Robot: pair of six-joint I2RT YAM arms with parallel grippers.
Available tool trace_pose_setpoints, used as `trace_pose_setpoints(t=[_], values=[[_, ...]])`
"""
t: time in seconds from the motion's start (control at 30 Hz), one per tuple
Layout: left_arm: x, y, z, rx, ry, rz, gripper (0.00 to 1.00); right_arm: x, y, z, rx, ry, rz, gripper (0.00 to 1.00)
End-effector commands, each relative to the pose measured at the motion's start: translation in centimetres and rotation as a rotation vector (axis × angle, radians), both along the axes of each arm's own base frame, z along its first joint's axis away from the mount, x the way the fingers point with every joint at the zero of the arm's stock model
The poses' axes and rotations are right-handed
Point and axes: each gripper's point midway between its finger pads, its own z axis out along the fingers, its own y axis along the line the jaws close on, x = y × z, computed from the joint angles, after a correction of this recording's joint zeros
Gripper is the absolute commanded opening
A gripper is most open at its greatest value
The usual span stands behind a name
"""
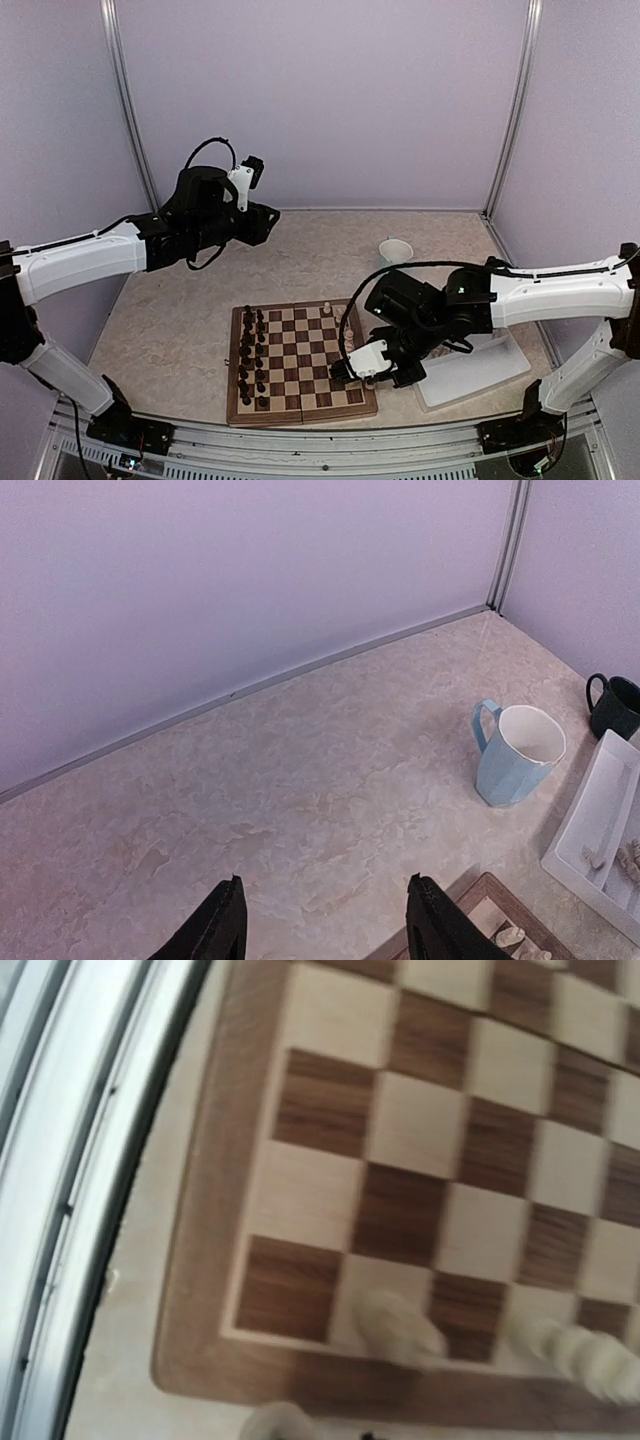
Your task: Set up the chess pieces on the board
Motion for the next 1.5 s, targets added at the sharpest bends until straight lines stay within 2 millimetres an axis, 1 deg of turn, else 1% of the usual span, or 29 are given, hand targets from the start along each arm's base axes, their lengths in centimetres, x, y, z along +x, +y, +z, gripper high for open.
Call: trace_pose_setpoints(t=[0.0,0.17,0.3,0.5,0.8,1.27,1.47], values=[[0.7,0.1,-0.2,0.001,0.024,0.0,0.55,-0.4,0.8,-1.9,-0.04,-0.072,0.047,0.03],[0.6,-0.2,-0.4,0.0,0.035,-0.013,0.55,-0.8,1.9,-2.5,-0.037,-0.104,0.076,0.03],[0.4,-0.4,-0.3,-0.008,0.04,-0.026,0.55,-1.0,2.3,-3.2,-0.042,-0.121,0.094,0.03],[0.3,-0.6,-0.2,-0.013,0.047,-0.038,0.55,-1.6,2.9,-3.7,-0.04,-0.122,0.117,0.03],[0.3,-0.9,-0.6,-0.01,0.061,-0.052,0.55,-1.1,2.3,-5.2,-0.078,-0.184,0.119,0.03],[0.3,-1.3,-1.0,-0.01,0.077,-0.066,0.55,-1.4,2.6,-5.8,-0.079,-0.166,0.118,0.05],[0.3,-1.4,-1.2,-0.005,0.084,-0.069,0.55,-1.7,2.6,-6.0,-0.088,-0.162,0.124,0.1]])
